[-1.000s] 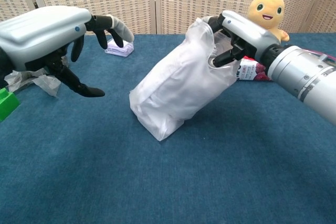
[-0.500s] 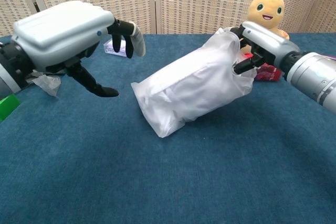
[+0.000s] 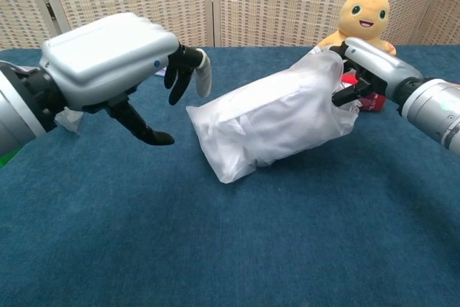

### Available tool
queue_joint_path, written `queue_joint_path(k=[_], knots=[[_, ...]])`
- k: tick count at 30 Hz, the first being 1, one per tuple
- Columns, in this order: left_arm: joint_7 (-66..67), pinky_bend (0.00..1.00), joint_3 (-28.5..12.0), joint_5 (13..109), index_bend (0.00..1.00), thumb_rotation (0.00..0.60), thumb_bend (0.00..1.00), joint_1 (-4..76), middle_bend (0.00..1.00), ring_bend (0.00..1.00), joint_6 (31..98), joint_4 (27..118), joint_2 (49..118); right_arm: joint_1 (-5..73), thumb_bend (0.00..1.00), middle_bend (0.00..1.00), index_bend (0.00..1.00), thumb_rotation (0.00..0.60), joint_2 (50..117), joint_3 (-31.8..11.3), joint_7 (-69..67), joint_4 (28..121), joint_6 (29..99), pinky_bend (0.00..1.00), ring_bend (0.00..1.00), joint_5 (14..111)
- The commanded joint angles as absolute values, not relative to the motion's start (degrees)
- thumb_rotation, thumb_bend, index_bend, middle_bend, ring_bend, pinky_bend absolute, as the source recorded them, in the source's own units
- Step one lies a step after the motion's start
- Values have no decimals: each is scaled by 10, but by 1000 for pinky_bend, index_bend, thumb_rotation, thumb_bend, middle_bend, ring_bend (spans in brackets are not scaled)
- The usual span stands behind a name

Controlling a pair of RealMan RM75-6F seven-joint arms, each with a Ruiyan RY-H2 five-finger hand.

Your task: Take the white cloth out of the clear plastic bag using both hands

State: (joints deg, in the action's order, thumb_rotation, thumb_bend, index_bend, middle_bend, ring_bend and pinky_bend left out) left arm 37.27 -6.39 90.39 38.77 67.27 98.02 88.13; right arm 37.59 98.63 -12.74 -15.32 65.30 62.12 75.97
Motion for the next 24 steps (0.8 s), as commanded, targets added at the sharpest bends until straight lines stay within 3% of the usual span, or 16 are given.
queue_joint_path(k=[1, 7, 24], knots=[[377, 708, -66, 903, 385, 600, 0, 394, 680, 554, 665, 976, 889, 375, 521, 210, 776, 600, 986, -129, -153, 653, 620, 311, 76, 758], [386, 831, -72, 896, 382, 600, 0, 412, 855, 685, 641, 967, 913, 372, 524, 210, 776, 600, 986, -134, -152, 651, 618, 311, 76, 751], [411, 856, -77, 854, 371, 600, 0, 438, 910, 724, 604, 931, 964, 365, 525, 210, 777, 600, 988, -138, -166, 646, 617, 311, 76, 750]])
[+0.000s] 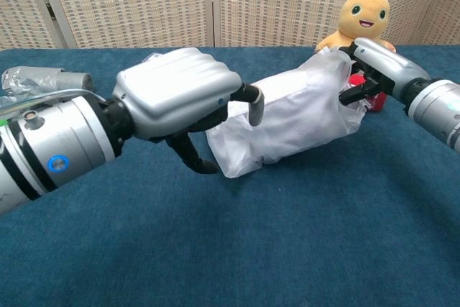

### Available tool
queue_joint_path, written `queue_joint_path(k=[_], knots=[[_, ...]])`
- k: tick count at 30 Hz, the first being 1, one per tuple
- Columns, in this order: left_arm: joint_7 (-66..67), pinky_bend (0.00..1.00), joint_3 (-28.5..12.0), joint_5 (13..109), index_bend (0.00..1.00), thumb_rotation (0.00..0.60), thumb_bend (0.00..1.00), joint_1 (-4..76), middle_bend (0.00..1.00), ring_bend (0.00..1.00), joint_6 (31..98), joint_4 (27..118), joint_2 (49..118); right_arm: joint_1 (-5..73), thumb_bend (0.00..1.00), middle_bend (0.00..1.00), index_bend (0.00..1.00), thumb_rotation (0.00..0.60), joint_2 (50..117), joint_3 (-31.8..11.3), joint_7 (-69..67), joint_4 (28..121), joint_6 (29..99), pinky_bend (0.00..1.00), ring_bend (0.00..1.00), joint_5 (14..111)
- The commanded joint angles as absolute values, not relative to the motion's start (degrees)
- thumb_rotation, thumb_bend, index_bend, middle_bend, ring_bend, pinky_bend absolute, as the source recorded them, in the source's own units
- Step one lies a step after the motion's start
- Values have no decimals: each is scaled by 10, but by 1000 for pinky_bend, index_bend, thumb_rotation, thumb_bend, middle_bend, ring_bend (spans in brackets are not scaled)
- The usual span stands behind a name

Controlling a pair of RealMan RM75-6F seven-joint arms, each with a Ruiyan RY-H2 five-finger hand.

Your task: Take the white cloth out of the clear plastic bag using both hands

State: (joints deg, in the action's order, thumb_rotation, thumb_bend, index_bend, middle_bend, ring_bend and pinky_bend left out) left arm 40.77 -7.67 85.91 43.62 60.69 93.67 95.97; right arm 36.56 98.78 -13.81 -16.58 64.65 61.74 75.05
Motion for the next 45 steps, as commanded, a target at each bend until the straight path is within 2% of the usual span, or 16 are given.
queue_joint_path(k=[1, 45], knots=[[414, 857, -76, 850, 369, 600, 0, 438, 912, 726, 603, 927, 967, 365, 525, 210, 777, 600, 988, -138, -167, 646, 617, 311, 76, 750], [392, 870, -80, 786, 393, 600, 0, 467, 926, 737, 583, 823, 1064, 358, 527, 210, 777, 600, 994, -140, -199, 625, 612, 311, 76, 756]])
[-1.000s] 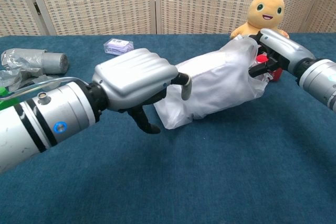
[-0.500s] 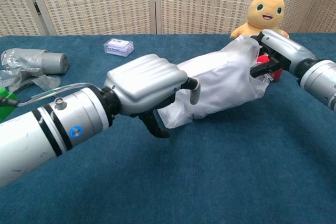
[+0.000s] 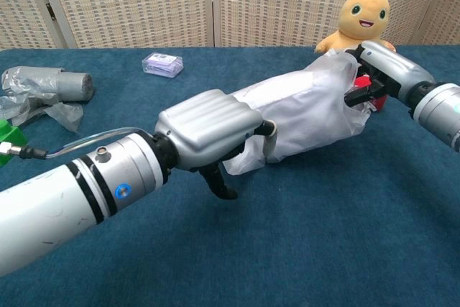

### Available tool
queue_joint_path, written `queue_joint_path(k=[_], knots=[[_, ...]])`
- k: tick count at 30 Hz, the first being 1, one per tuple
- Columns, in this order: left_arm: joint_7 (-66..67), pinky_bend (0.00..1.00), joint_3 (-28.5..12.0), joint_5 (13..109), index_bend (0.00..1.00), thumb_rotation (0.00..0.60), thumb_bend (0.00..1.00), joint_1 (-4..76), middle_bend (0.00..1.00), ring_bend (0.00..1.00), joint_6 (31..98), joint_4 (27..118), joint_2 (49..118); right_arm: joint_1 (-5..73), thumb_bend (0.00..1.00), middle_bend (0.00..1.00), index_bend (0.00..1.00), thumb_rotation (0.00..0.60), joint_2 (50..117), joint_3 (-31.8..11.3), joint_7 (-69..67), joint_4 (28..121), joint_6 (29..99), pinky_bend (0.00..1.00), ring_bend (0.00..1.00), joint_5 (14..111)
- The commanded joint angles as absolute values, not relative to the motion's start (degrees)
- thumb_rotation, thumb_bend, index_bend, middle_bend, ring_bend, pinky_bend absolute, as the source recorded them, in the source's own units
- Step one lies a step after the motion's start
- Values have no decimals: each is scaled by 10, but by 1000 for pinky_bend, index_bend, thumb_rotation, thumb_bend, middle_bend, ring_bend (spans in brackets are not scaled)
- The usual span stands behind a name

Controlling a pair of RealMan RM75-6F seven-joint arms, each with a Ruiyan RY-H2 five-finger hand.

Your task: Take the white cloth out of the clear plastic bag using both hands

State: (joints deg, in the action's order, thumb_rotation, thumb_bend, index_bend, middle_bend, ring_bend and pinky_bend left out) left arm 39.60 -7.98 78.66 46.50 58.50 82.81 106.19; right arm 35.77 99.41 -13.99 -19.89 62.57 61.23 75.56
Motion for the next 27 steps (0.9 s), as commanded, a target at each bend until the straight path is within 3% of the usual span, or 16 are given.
queue_joint_path(k=[1, 27], knots=[[390, 870, -80, 785, 395, 600, 0, 467, 926, 737, 583, 821, 1065, 358, 528, 210, 777, 600, 995, -140, -200, 625, 612, 311, 76, 756], [407, 880, -94, 722, 421, 600, 0, 473, 936, 745, 576, 787, 1083, 354, 529, 210, 777, 600, 1000, -137, -213, 613, 609, 311, 75, 758]])
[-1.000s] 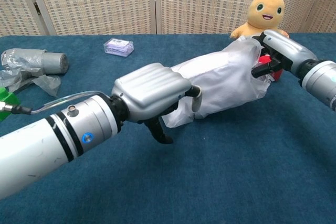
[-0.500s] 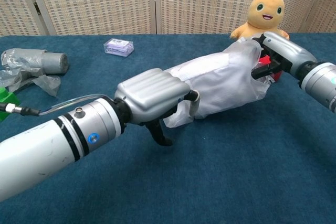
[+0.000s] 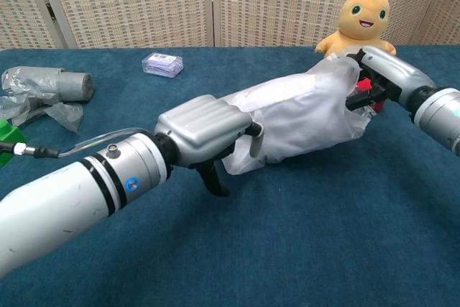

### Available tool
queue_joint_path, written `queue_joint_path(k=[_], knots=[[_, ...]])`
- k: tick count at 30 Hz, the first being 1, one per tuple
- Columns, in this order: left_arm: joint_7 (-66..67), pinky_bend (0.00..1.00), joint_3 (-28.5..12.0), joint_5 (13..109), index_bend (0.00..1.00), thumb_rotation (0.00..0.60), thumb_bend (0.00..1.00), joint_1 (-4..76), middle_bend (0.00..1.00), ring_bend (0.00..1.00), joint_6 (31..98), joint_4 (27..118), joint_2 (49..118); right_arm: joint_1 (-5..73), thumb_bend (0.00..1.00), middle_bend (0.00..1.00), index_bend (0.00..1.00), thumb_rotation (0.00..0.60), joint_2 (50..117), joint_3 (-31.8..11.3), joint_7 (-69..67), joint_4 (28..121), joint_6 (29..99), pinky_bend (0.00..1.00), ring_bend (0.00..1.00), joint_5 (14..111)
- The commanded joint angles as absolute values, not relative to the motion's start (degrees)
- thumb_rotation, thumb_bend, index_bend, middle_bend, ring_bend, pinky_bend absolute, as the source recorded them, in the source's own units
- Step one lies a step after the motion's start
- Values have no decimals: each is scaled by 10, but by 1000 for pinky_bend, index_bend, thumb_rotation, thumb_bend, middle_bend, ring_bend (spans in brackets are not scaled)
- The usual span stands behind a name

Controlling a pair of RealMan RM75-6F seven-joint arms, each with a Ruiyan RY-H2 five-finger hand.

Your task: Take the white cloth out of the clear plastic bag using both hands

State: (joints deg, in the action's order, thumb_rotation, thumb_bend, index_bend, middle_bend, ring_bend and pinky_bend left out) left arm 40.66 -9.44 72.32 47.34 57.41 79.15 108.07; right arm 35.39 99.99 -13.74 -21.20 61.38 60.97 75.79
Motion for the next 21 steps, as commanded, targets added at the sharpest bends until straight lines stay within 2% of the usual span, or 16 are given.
queue_joint_path(k=[1, 21], knots=[[407, 881, -94, 721, 426, 600, 0, 473, 937, 746, 577, 785, 1085, 354, 529, 210, 777, 600, 1000, -137, -213, 613, 609, 311, 76, 758], [395, 891, -102, 715, 488, 600, 0, 480, 951, 756, 590, 750, 1108, 351, 530, 210, 777, 600, 1001, -136, -217, 612, 608, 311, 76, 759]])
